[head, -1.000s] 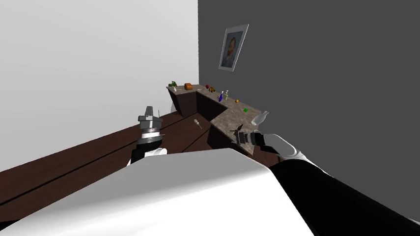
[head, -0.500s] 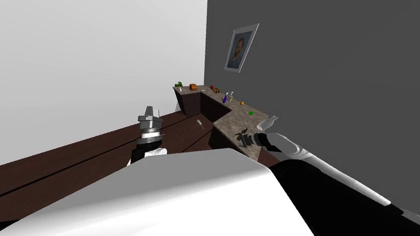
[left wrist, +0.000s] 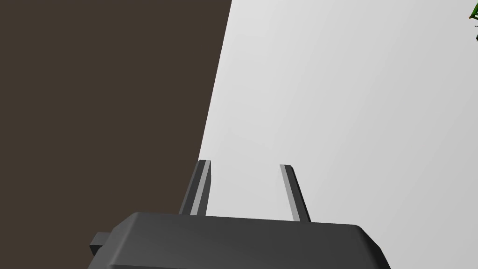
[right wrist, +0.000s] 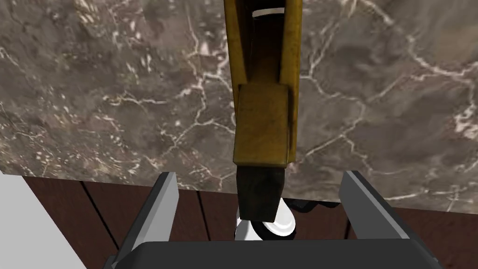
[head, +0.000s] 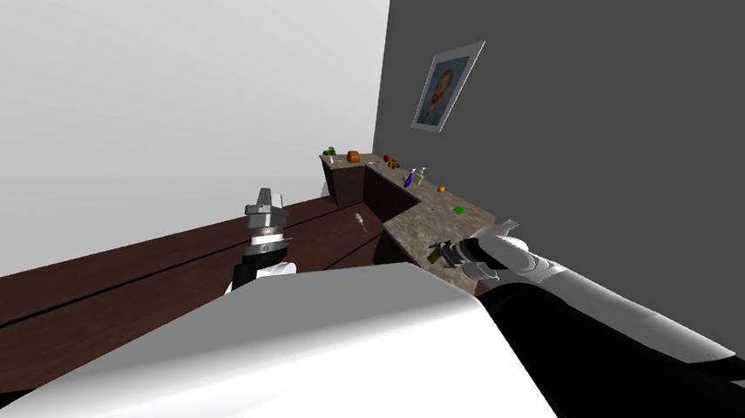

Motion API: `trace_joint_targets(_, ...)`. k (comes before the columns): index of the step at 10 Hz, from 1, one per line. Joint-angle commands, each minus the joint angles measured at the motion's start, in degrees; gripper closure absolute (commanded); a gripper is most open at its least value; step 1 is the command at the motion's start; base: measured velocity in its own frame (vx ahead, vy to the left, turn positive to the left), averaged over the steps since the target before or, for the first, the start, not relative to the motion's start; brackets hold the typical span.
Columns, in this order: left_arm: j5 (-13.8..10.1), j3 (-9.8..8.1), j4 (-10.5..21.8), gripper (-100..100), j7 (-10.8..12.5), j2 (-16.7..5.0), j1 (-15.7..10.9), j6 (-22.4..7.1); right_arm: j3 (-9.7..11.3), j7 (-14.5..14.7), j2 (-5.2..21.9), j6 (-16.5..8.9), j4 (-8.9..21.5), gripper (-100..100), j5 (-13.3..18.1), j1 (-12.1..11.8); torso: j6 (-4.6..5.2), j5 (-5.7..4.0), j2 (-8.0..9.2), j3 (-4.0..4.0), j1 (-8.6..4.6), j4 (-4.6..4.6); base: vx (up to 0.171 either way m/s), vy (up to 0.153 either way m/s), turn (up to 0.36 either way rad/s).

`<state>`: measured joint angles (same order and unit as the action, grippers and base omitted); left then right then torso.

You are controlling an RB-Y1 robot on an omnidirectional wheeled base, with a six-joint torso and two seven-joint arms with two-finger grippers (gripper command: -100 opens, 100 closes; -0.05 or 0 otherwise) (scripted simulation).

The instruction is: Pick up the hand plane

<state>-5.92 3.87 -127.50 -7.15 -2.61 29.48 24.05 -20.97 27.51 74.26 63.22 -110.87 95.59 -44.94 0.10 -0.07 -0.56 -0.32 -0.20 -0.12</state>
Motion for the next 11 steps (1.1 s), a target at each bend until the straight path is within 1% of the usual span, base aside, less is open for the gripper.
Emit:
trace_joint_targets(1, 0.0, 0.0, 0.0, 0, 0.0, 0.0, 0.0, 0.0, -0.6, 0.7, 1.7, 1.4, 1.0, -100, 1.9, -1.3, 0.0, 0.0, 0.0, 0.0, 0.0, 0.0, 0.062, -0.038, 0.153)
trace_joint_targets(2, 0.0, 0.0, 0.0, 0, 0.0, 0.0, 0.0, 0.0, -0.8, 1.6, 3.0, 2.5, 2.2, -100, 3.2, -2.2, 0.01, 0.0, 0.05, 0.02, 0.02, 0.01, 0.071, -0.035, 0.163)
trace_joint_targets(3, 0.0, 0.0, 0.0, 0, 0.0, 0.0, 0.0, 0.0, -0.9, 1.9, 3.5, 2.9, 2.7, -100, 3.8, -2.6, 0.0, 0.0, 0.02, 0.02, 0.02, 0.01, 0.063, -0.032, 0.114)
trace_joint_targets(4, 0.0, 0.0, 0.0, 0, 0.0, 0.0, 0.0, 0.0, -0.1, 1.6, 3.2, 2.4, 2.8, -100, 3.3, -1.5, 0.03, 0.0, 0.05, 0.03, 0.05, 0.01, 0.024, -0.015, 0.018)
trace_joint_targets(5, 0.0, 0.0, 0.0, 0, 0.0, 0.0, 0.0, 0.0, -0.1, 1.7, 3.3, 2.5, 2.9, 0, 3.4, -1.5, 0.05, 0.01, 0.18, 0.1, 0.12, 0.04, 0.006, -0.003, -0.001)
trace_joint_targets(6, 0.0, 0.0, 0.0, 0, 0.0, 0.0, 0.0, 0.0, 1.3, 2.3, 2.0, 0.9, 3.6, -100, 4.6, -1.6, 0.05, 0.03, 0.27, 0.16, 0.17, 0.07, 0.005, 0.004, 0.08)
trace_joint_targets(8, 0.0, 0.0, 0.0, 0, 0.0, 0.0, 0.0, 0.0, 2.8, 2.9, 0.7, -0.7, 4.4, -100, 5.8, -1.8, 0.05, 0.03, 0.33, 0.19, 0.21, 0.08, 0.001, 0.007, 0.069)
trace_joint_targets(9, 0.0, 0.0, 0.0, 0, 0.0, 0.0, 0.0, 0.0, 1.9, 2.7, 1.1, 0.1, 4.0, -100, 5.3, -2.0, 0.05, 0.04, 0.34, 0.2, 0.22, 0.08, 0.0, 0.0, 0.0)
trace_joint_targets(10, 0.0, 0.0, 0.0, 0, 0.0, 0.0, 0.0, 0.0, 2.0, 2.7, 1.1, -0.1, 4.0, 100, 5.3, -1.9, 0.06, 0.05, 0.34, 0.2, 0.21, 0.09, 0.0, 0.0, 0.0)
trace_joint_targets(11, 0.0, 0.0, 0.0, 0, 0.0, 0.0, 0.0, 0.0, 2.0, 2.7, 1.1, -0.1, 4.0, 100, 5.3, -1.9, 0.05, 0.04, 0.34, 0.2, 0.21, 0.09, -0.004, -0.003, -0.018)
